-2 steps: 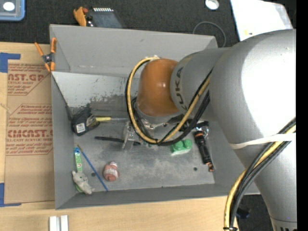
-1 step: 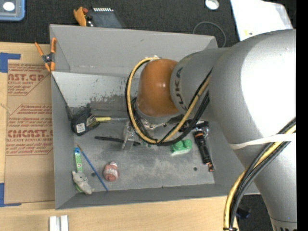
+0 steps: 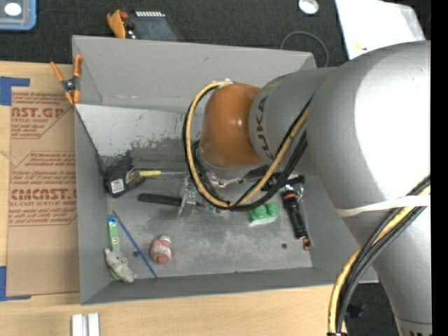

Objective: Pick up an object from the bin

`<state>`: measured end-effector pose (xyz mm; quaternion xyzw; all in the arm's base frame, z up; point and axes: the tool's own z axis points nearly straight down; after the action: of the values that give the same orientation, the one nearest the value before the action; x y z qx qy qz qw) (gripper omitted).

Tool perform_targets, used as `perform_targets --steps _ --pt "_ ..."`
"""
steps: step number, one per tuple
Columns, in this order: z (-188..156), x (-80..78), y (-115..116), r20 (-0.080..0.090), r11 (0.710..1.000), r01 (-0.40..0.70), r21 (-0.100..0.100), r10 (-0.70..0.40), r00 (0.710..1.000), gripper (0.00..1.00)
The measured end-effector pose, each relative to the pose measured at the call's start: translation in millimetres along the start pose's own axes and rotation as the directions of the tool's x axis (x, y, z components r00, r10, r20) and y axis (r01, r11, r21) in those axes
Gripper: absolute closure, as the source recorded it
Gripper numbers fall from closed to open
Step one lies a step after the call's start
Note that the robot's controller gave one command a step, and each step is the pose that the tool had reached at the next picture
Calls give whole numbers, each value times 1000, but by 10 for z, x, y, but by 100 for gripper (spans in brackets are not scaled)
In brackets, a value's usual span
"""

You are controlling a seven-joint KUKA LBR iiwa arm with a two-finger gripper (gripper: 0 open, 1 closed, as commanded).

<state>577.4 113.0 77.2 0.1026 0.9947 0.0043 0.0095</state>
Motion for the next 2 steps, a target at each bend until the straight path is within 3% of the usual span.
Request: perform_targets --steps 1,2 --pt "-279 25 -5 -10 1000 2 3 -2 1000 100" --pt "-567 -10 14 1 1000 2 -2 -2 1000 100"
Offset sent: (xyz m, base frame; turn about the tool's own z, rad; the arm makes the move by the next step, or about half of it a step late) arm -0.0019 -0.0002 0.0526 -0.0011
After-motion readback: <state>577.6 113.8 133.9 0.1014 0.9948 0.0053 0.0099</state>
